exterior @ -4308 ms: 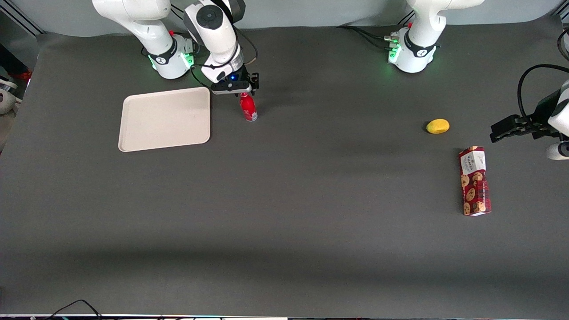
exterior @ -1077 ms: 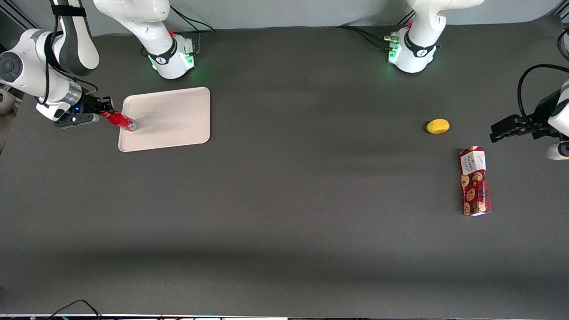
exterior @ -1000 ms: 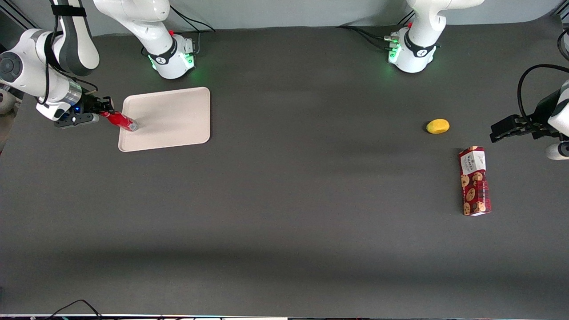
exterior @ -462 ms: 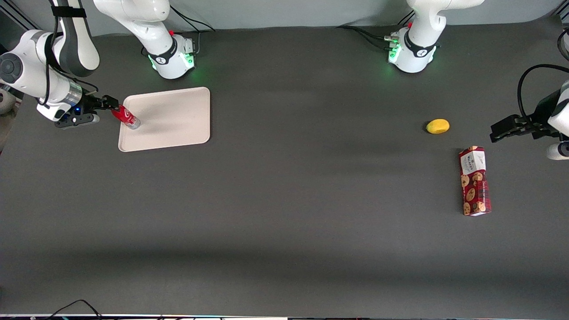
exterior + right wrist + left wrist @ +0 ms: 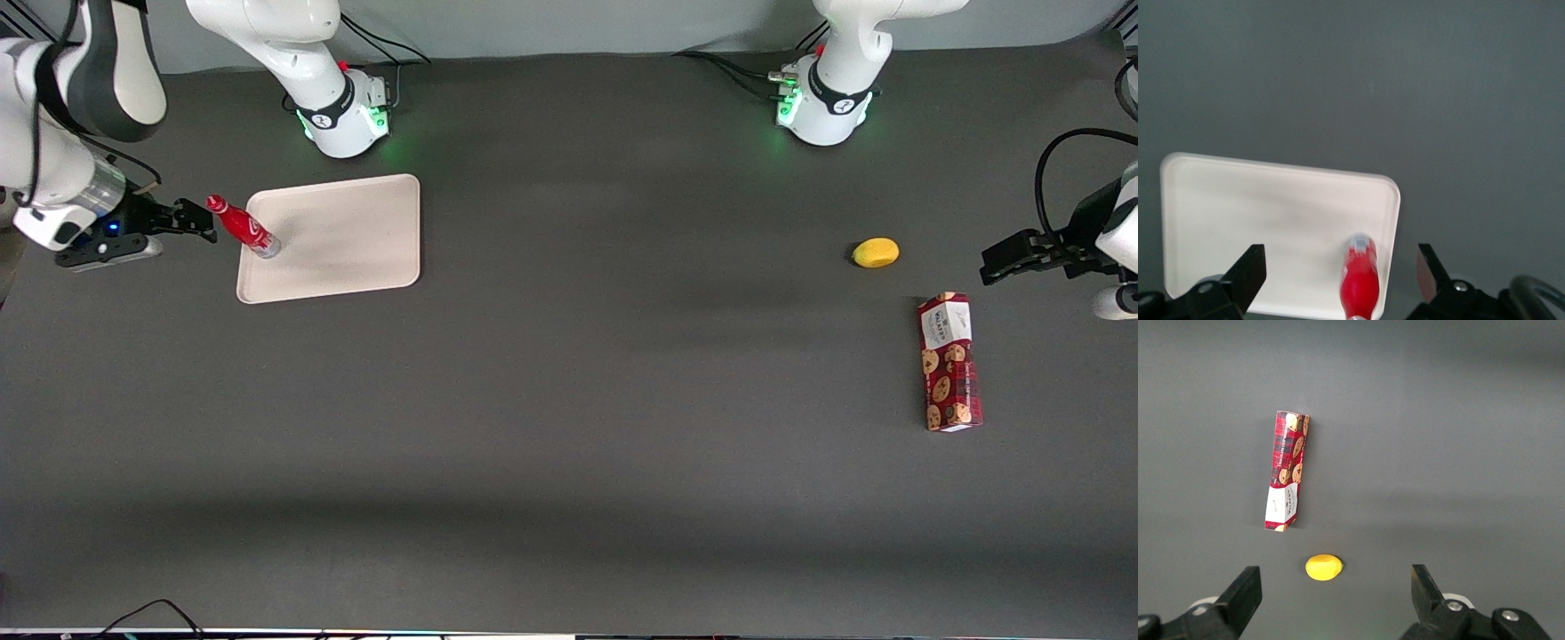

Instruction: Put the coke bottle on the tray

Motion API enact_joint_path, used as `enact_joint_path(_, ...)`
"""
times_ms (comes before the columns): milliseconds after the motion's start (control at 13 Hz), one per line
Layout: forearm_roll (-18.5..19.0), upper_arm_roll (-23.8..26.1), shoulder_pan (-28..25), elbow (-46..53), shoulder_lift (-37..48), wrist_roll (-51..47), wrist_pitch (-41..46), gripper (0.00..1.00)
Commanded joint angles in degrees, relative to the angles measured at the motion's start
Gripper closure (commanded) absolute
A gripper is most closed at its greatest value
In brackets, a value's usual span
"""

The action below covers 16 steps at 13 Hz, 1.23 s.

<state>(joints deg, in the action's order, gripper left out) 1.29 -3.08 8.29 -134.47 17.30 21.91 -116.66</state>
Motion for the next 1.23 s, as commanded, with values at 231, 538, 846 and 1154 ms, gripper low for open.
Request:
enact_joint_path(231,-1.73,10.09,-0.82,27.9,-12.0,-14.59,13.62,0.0)
enact_joint_path(538,-1.56,11.78,-2.31,37.35,-15.19,-22.43,16.71,0.0)
enact_joint_path(846,-1.56,11.16,-2.22,39.28,-14.75,-21.92,18.83,0.0)
enact_joint_path(1154,-1.73,11.16,-2.22,41.83,-14.84,-21.91,23.22,0.0)
